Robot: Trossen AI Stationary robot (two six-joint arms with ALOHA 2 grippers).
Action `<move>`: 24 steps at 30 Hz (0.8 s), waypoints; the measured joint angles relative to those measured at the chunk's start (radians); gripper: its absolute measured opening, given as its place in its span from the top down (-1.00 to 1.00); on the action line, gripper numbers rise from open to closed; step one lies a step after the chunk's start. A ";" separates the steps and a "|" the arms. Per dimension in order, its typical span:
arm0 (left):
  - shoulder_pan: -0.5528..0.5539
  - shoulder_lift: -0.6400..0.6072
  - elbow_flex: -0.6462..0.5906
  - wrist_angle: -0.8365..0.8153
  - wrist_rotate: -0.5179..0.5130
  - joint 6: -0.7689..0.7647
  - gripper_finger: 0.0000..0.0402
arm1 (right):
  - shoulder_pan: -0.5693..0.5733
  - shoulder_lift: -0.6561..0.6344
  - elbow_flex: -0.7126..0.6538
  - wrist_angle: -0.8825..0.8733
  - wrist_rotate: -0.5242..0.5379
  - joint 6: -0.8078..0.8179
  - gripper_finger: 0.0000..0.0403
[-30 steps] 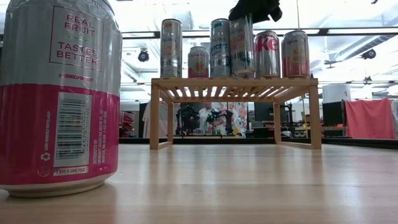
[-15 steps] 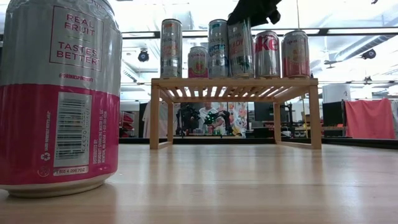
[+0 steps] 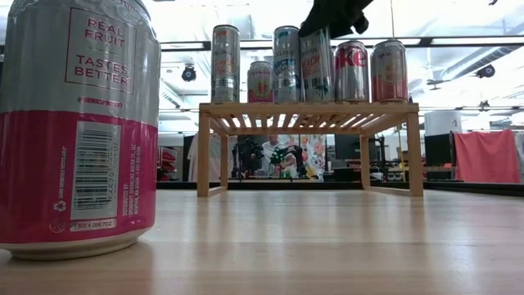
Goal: Place canned beverage on shelf
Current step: Put the white soda can on the shelf aligned with the other white soda cans
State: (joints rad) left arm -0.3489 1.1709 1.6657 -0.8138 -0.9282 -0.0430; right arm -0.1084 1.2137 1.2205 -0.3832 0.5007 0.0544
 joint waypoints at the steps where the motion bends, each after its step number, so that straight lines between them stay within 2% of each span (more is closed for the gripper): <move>1: 0.000 0.001 0.000 -0.001 -0.006 0.000 -0.64 | -0.004 0.000 0.000 0.000 0.000 0.000 -0.41; 18: -0.001 0.001 0.000 -0.002 -0.008 0.000 -0.64 | -0.032 -0.003 0.002 -0.002 -0.001 0.043 -0.61; 24: -0.001 0.002 0.000 -0.002 -0.008 0.000 -0.64 | -0.036 -0.003 0.041 -0.008 -0.001 0.019 -0.68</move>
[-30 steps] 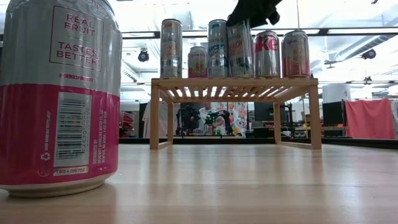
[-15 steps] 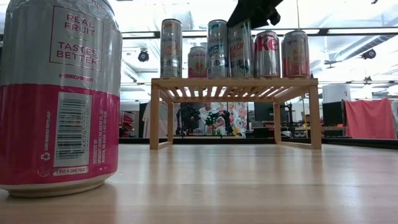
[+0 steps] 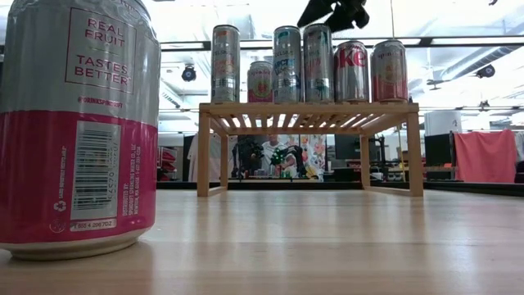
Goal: Place canned beverage on shelf
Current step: Put the white soda can on the shelf aligned with the other white soda cans
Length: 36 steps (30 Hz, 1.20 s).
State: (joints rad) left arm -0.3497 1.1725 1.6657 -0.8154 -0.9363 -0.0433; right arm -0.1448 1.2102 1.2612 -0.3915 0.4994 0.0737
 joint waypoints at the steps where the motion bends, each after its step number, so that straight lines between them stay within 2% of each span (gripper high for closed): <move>1: 0.000 0.000 0.000 0.000 0.000 0.000 -0.64 | 0.000 0.000 0.009 -0.002 -0.001 -0.006 -0.68; 12: 0.000 0.000 0.000 -0.001 0.002 -0.003 -0.64 | 0.006 0.000 0.181 -0.077 -0.009 0.020 -0.67; 18: 0.000 0.008 -0.003 -0.001 0.004 -0.013 -0.64 | 0.042 0.000 0.283 -0.077 -0.137 0.122 -0.55; 24: 0.000 0.027 -0.006 0.004 0.041 -0.028 -0.64 | 0.103 0.002 0.329 -0.089 -0.220 0.224 -0.17; 36: 0.000 0.158 -0.007 0.083 0.086 -0.027 -0.64 | 0.198 0.016 0.337 -0.108 -0.220 0.284 0.82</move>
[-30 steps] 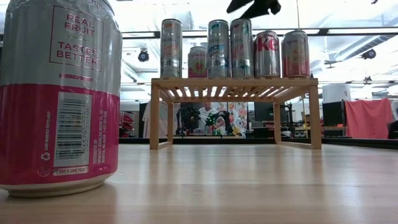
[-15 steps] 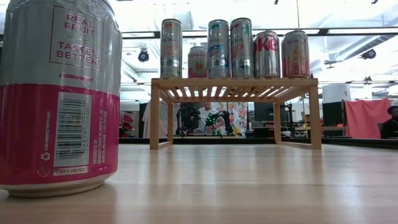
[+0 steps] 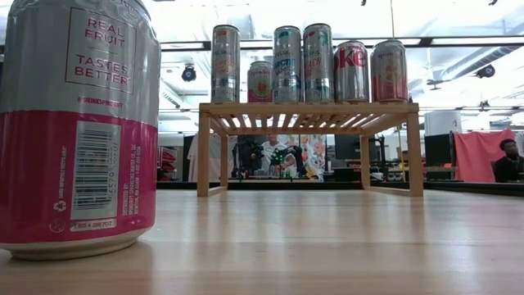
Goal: Place canned beverage on shelf
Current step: Put the white soda can on the shelf aligned with the other white soda cans
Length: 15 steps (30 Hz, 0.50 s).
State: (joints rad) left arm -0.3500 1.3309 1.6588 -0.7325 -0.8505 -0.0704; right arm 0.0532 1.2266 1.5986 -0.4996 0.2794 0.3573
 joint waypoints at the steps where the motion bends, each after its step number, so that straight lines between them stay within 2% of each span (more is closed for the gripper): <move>1: 0.000 0.011 0.000 0.021 0.000 0.000 -0.64 | 0.003 0.005 0.000 0.001 0.000 -0.001 0.88; 3: 0.000 0.034 0.000 0.057 0.014 0.004 -0.64 | 0.004 0.016 0.000 -0.004 0.000 0.000 0.93; 8: -0.001 0.065 0.000 0.154 0.135 0.058 -0.59 | 0.003 0.050 0.000 -0.005 -0.002 0.026 0.94; 15: -0.011 0.024 0.000 0.149 0.130 0.082 -0.48 | -0.013 0.131 0.056 -0.019 -0.029 0.012 0.94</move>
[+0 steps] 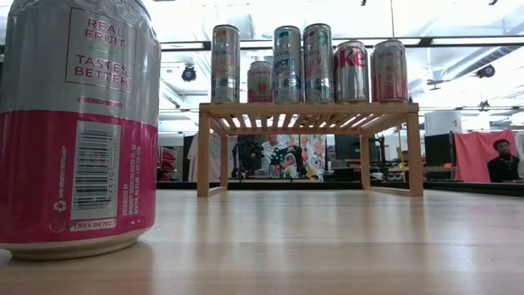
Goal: Place canned beverage on shelf
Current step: Put the white soda can on the shelf aligned with the other white soda cans
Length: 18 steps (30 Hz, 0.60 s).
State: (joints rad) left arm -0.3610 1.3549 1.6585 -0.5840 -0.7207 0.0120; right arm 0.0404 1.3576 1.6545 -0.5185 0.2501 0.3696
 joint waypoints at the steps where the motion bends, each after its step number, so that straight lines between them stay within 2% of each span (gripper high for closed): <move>1: -0.004 -0.011 0.000 -0.001 -0.002 0.005 -0.47 | -0.003 0.016 0.025 -0.018 -0.007 -0.001 0.94; 11: -0.015 -0.095 -0.040 -0.004 -0.002 0.056 -0.35 | -0.004 0.187 0.378 -0.453 -0.014 0.021 0.94; 18: -0.015 -0.126 -0.120 0.085 0.048 0.047 -0.25 | -0.005 0.265 0.544 -0.686 -0.007 0.023 0.94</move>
State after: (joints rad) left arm -0.3763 1.2285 1.5382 -0.4992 -0.6729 0.0594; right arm 0.0357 1.6226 2.1981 -1.2041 0.2429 0.3931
